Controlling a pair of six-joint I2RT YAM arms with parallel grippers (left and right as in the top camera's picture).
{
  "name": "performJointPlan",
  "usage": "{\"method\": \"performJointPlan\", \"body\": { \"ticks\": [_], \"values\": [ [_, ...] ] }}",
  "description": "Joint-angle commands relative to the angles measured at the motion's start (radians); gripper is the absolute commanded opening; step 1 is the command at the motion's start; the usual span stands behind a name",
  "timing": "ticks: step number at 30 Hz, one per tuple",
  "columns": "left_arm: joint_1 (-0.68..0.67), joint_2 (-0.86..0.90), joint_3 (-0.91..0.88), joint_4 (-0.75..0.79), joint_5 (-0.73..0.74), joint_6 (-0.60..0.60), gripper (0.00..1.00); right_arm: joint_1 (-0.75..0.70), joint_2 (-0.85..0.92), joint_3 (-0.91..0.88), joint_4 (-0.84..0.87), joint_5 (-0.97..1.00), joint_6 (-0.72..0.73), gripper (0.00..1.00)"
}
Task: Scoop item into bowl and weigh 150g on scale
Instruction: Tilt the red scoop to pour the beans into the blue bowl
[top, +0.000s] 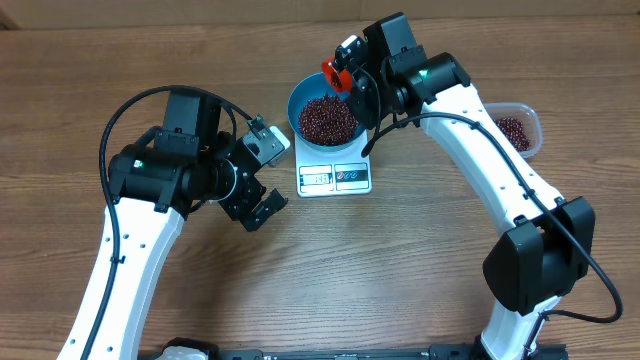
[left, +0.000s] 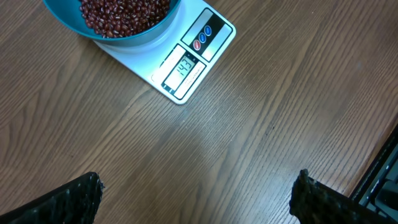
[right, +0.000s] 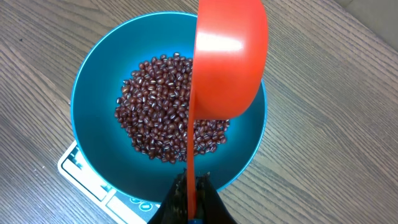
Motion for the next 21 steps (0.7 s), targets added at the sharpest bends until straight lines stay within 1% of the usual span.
{"method": "performJointPlan", "body": {
  "ticks": [1, 4, 6, 14, 21],
  "values": [
    [0.005, -0.015, -0.003, 0.003, -0.001, -0.006, 1.0, 0.001, -0.037, 0.034, 0.007, 0.009, -0.03, 0.04],
    [0.005, -0.015, -0.003, 0.003, -0.001, -0.006, 1.0, 0.001, -0.037, 0.034, 0.006, 0.009, -0.115, 0.04],
    [0.005, -0.015, -0.003, 0.003, -0.001, -0.006, 1.0, 0.008, -0.037, 0.034, 0.004, 0.021, -0.142, 0.04],
    [0.005, -0.015, -0.003, 0.003, -0.001, -0.006, 1.0, 0.057, -0.037, 0.034, -0.009, 0.225, -0.142, 0.04],
    [0.005, -0.015, -0.003, 0.003, -0.001, -0.006, 1.0, 0.074, -0.041, 0.034, -0.003, 0.238, -0.142, 0.04]
  ]
}}
